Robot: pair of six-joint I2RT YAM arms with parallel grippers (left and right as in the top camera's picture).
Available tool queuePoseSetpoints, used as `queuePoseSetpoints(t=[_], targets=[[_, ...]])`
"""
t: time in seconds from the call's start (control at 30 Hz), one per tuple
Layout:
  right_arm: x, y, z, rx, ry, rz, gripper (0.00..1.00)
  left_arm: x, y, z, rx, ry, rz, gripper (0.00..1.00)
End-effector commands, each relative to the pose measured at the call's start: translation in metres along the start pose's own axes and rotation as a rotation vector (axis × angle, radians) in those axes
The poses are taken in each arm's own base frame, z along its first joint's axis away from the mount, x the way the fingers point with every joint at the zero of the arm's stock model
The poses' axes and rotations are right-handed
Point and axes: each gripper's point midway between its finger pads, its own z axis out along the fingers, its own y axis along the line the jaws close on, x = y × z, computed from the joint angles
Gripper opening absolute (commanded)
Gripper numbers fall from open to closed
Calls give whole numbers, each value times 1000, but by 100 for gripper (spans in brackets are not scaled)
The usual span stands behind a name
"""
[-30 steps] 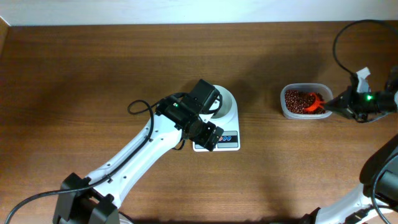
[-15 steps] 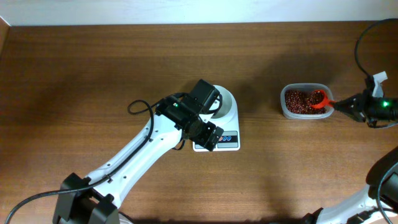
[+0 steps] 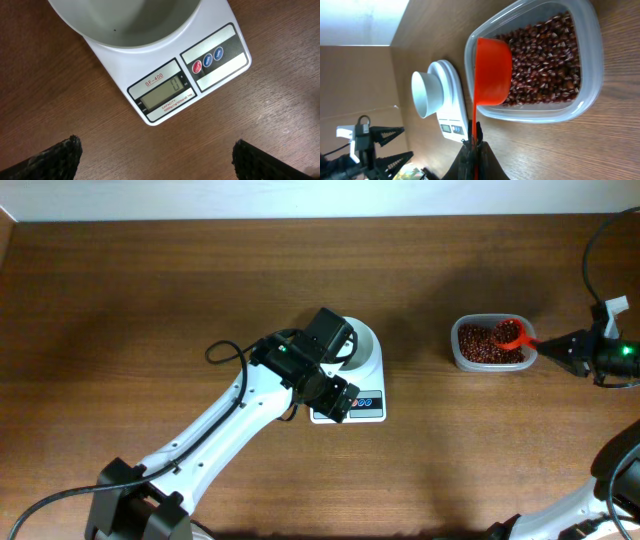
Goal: Scoop item into bowl and weigh 50g on scale
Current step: 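Dip the scoop into the red beans with the right gripper, then carry the filled scoop over the grey bowl with the right gripper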
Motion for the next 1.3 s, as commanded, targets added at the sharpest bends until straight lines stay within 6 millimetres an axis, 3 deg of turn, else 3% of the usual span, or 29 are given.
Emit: queuePoseSetpoints(t=[0.0,0.2,0.33,0.53,0.73,1.0,1.27], targets=[[0,7,1,-66,-13,-8,4,3,-1,5,-7,14,18,99],[8,27,14,-120,31,-51,4,3,-1,5,-7,14,18,99],[18,47,37,-137,106,-89,4,3,-1,5,-7,14,18,99],[44,87,80,-178,254,-170,4,3,-1,5,-7,14,18,99],[64,135,106,-322,318,-207,4,3,-1,5,-7,14,18,99],[94,161,134,-343,425,-288,4,3,-1,5,-7,14,18,99],[104,173,151,-361,450,-387,4,3,-1,5,-7,14,18,99]])
